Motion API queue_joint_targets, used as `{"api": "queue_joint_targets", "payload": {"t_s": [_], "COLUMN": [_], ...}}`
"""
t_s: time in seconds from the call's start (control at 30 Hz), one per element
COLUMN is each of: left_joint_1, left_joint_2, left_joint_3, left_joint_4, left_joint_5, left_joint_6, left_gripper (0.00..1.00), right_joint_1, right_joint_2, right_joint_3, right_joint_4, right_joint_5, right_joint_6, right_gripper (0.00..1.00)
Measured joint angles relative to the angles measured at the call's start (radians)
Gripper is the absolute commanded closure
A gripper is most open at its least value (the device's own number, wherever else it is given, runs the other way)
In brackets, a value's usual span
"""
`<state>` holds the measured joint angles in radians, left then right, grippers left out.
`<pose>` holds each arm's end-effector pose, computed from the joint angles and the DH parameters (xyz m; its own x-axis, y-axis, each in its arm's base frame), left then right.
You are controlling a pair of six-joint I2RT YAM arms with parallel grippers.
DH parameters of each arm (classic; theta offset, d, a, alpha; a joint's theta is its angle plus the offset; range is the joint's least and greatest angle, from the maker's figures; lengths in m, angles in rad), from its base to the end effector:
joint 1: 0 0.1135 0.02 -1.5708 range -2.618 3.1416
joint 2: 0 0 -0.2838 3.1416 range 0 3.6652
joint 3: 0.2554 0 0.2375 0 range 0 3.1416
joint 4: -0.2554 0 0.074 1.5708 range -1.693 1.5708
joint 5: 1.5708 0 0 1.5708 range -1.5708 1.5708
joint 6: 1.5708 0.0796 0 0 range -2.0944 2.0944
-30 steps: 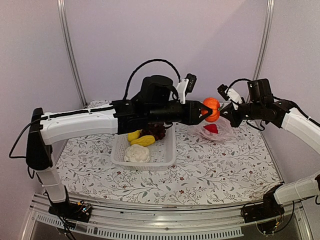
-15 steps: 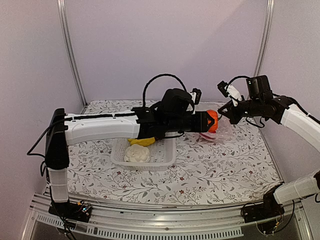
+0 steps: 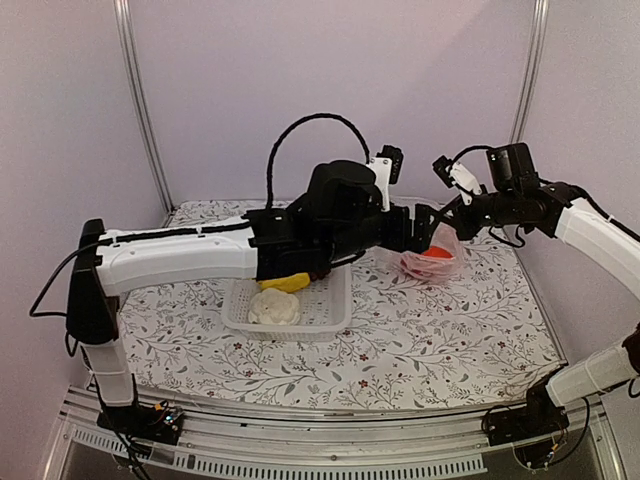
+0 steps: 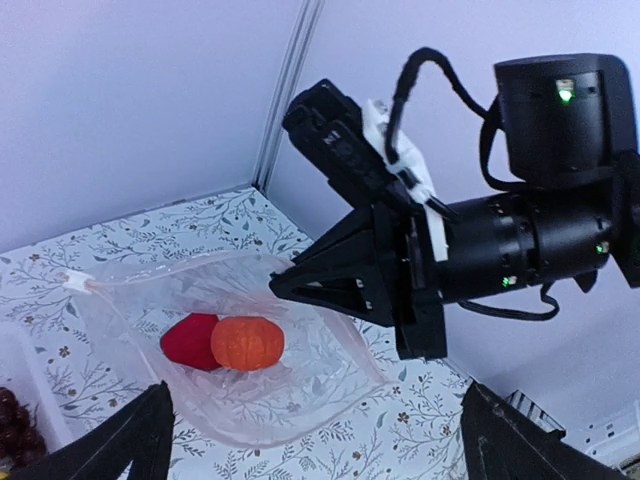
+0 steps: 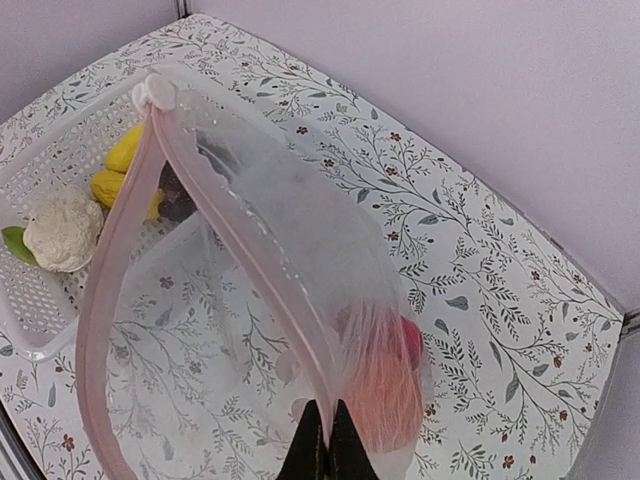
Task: Place the food in the zip-top bag and seal the zipper
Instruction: Place the fake vegetable in the zipper food storage bag, then adjust the zipper food storage bag at the center of the board.
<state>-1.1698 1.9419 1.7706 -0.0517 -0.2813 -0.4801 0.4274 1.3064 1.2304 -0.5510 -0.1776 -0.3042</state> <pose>0.2180 -0.4575 0.3647 -0.4363 -0.1077 -0.8933 0.6509 0.6477 -0.3960 0.2698 0.1383 0.3404 -0.3482 -0.4826 -0.8037 -0.6734 0.7252 -0.1437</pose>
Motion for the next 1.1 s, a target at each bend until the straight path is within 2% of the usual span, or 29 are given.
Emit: {"api": "queue_joint_targets", "payload": {"t_s": [0.07,0.17,0.3,0.47,0.53,0.6,0.7,0.8,0.97,1.1], "left_joint_1": [-0.038,-0.09,-0.092,-0.077,-0.077,-0.076,-0.075,-0.067,0.011,0.097], "left_joint_2": [-0.074,-0.238,-0.407,-0.499,-0.52,-0.54,-0.551,-0.55,-0.53,-0.478], "left_joint_3": [-0.087,-0.297,-0.504,-0.657,-0.699,-0.733,-0.75,-0.752,-0.752,-0.736], "left_joint_4": [0.044,0.155,0.223,0.185,0.119,0.025,-0.132,-0.265,-0.416,-0.502], "left_joint_5": [-0.064,-0.154,-0.284,-0.444,-0.478,-0.499,-0.513,-0.498,-0.359,-0.254], "left_joint_6": [0.058,0.131,0.163,0.16,0.132,0.089,0.005,-0.075,-0.165,-0.19], "left_gripper": [0.0,0.0,0.0,0.01,0.07,0.08,0.08,0.09,0.07,0.01], "right_joint_1": [-0.016,-0.071,-0.164,-0.241,-0.251,-0.253,-0.249,-0.235,-0.154,-0.112], "right_joint_2": [0.018,0.047,0.104,0.171,0.18,0.177,0.158,0.113,0.065,0.066], "right_joint_3": [0.018,0.053,0.137,0.278,0.321,0.34,0.315,0.22,0.01,-0.108], "right_joint_4": [-0.005,-0.005,-0.006,-0.011,-0.008,0.001,0.023,0.05,0.084,0.087], "right_joint_5": [0.007,0.008,0.037,0.08,0.102,0.114,0.083,0.021,-0.089,-0.174], "right_joint_6": [0.002,0.003,-0.007,-0.022,-0.031,-0.037,-0.037,-0.039,-0.063,-0.074], "right_gripper": [1.0,1.0,1.0,1.0,1.0,1.0,1.0,1.0,1.0,1.0]}}
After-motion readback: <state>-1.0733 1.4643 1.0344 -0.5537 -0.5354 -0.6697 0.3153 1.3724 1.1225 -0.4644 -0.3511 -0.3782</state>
